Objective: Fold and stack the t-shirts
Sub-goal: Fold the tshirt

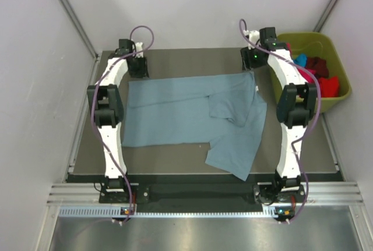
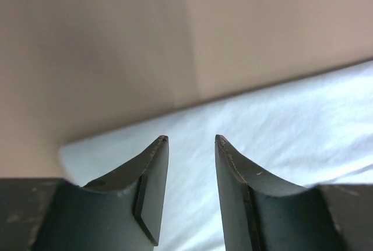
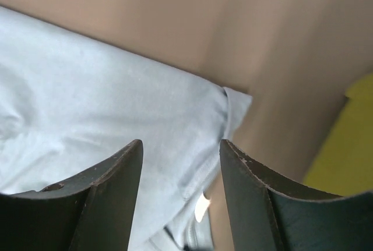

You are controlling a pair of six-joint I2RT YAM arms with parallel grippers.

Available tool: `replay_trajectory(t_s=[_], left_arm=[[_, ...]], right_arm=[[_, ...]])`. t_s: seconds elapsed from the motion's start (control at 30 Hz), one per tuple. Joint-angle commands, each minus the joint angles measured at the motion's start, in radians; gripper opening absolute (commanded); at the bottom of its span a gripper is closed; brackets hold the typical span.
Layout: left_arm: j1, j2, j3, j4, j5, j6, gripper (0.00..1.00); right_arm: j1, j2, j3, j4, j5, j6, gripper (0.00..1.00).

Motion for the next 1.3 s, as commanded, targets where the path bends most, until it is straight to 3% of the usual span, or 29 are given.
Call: replay_trajectory(t_s=[0.0,0.63,0.8,0.83,0.9,0.97,1.07,1.27], left_arm=[[0.045,-0.072,-0.061,-0.023,0.023,-0.032,0.43],[0.098,0.025,-0.067,-0.052,0.003,-0.019,0.42],[0.101,0.063,-0.047,-0.049,-0.011,-0.029,0.37],[0.101,0.068,-0.041,-0.047,-0.014,-0.029,0.32],[0.101,0.078,-0.033,-0.041,-0.017,-0.029,0.23],[0.101,0.088,-0.023,-0.040,-0.025,-0.023,0.02],[0.101,0.111,-0.004,-0.038,-0.022,-0.013,0.00],[0.098,0.154,0.057,-0.018,-0.005,-0.008,0.00]], right_arm=[[-0.015,-0.044,-0.038,-0.011,0.017,0.004,0.56],[-0.035,0.023,-0.162,-0.016,0.098,-0.026,0.56],[-0.044,0.055,-0.166,-0.011,0.134,-0.029,0.54],[-0.044,0.062,-0.164,-0.014,0.134,-0.033,0.52],[-0.044,0.078,-0.156,-0.018,0.132,-0.036,0.39],[-0.044,0.088,-0.147,-0.021,0.129,-0.034,0.19],[-0.042,0.108,-0.133,-0.019,0.126,-0.030,0.03],[-0.036,0.144,-0.078,-0.016,0.120,-0.017,0.00]])
